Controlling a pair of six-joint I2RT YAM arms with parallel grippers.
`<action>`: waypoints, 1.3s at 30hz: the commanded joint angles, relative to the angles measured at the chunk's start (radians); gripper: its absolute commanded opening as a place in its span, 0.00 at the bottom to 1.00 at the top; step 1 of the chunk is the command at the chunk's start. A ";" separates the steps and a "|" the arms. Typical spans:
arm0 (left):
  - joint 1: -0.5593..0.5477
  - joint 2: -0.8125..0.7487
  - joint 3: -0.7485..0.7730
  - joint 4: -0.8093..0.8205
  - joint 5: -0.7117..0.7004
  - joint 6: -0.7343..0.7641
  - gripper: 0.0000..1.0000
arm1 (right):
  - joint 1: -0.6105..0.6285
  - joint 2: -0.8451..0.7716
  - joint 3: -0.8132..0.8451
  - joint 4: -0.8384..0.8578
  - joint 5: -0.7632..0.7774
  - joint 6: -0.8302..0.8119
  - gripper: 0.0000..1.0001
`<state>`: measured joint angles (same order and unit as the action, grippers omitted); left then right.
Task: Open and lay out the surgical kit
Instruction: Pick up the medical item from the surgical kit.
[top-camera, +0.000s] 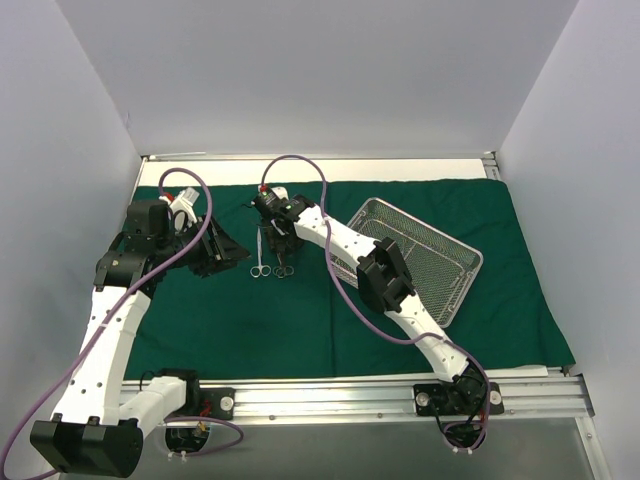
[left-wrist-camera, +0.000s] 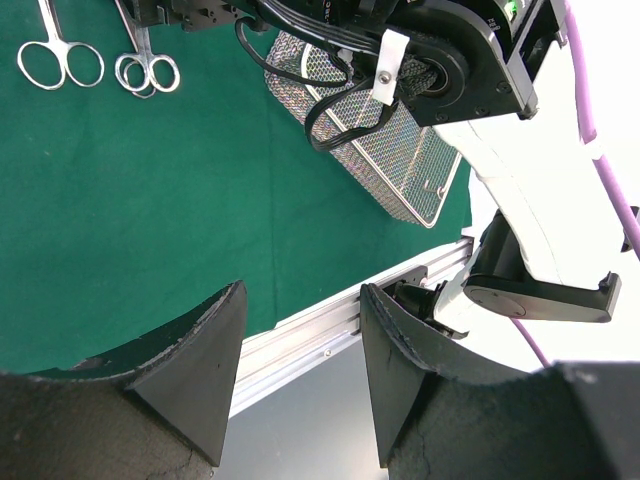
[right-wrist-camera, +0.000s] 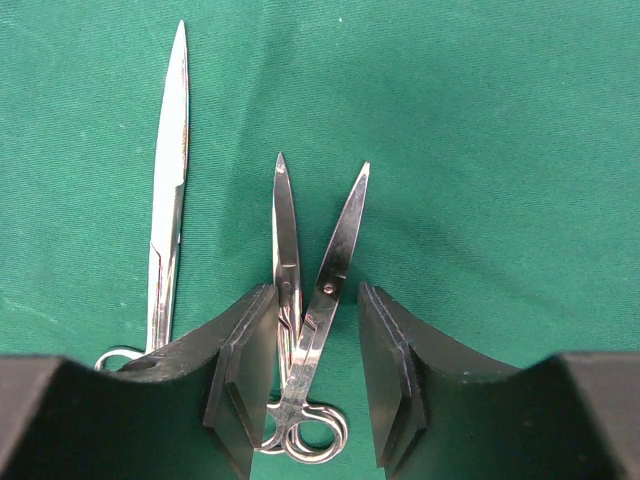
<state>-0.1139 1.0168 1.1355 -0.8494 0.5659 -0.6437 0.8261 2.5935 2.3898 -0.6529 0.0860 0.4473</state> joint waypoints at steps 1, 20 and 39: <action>0.008 -0.009 0.003 0.047 0.022 0.004 0.58 | 0.007 -0.058 -0.003 -0.007 0.020 0.008 0.38; 0.008 -0.004 -0.003 0.055 0.023 0.001 0.58 | 0.001 -0.012 -0.003 -0.036 -0.019 0.021 0.34; 0.011 -0.003 -0.013 0.069 0.034 -0.010 0.58 | -0.002 0.004 0.017 -0.056 -0.009 0.030 0.10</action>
<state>-0.1093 1.0180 1.1183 -0.8185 0.5816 -0.6506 0.8246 2.5938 2.3836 -0.6571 0.0753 0.4595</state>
